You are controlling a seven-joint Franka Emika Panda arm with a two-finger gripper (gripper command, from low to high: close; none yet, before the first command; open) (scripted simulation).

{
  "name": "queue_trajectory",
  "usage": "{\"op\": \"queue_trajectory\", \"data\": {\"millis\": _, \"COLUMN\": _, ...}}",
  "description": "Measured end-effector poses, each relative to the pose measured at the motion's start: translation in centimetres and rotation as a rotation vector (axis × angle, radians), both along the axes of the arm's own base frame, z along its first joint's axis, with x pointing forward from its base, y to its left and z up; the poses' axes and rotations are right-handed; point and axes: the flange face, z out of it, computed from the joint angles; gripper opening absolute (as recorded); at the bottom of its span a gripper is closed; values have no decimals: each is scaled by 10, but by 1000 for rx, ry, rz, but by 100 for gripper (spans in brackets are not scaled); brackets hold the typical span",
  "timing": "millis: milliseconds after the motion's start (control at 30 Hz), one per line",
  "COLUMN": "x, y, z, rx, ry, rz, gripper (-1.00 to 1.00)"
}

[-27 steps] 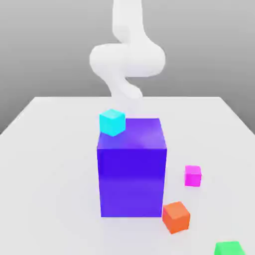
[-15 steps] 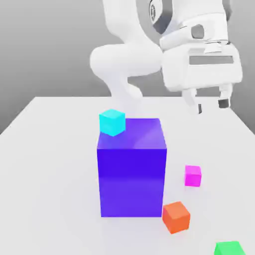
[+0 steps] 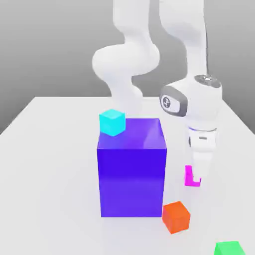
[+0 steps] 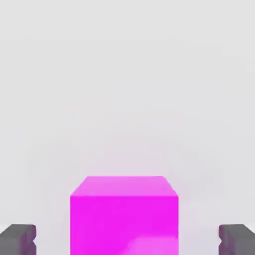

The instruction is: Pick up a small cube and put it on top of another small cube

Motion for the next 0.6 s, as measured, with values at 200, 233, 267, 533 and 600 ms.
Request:
{"op": "queue_trajectory", "data": {"millis": 200, "x": -1, "y": -1, "z": -4, "rx": -2, "ry": 0, "rz": 0, "gripper": -100}}
{"op": "queue_trajectory", "data": {"millis": 233, "x": -1, "y": -1, "z": -6, "rx": -3, "ry": -1, "rz": 0, "gripper": -100}}
{"op": "queue_trajectory", "data": {"millis": 267, "x": 0, "y": 0, "z": -3, "rx": -2, "ry": 0, "rz": 0, "gripper": -100}}
{"op": "queue_trajectory", "data": {"millis": 533, "x": 0, "y": 0, "z": 51, "rx": -1, "ry": 1, "rz": 1, "gripper": -100}}
{"op": "queue_trajectory", "data": {"millis": 600, "x": 10, "y": 2, "z": 61, "rx": -4, "ry": -2, "rz": -23, "gripper": -100}}
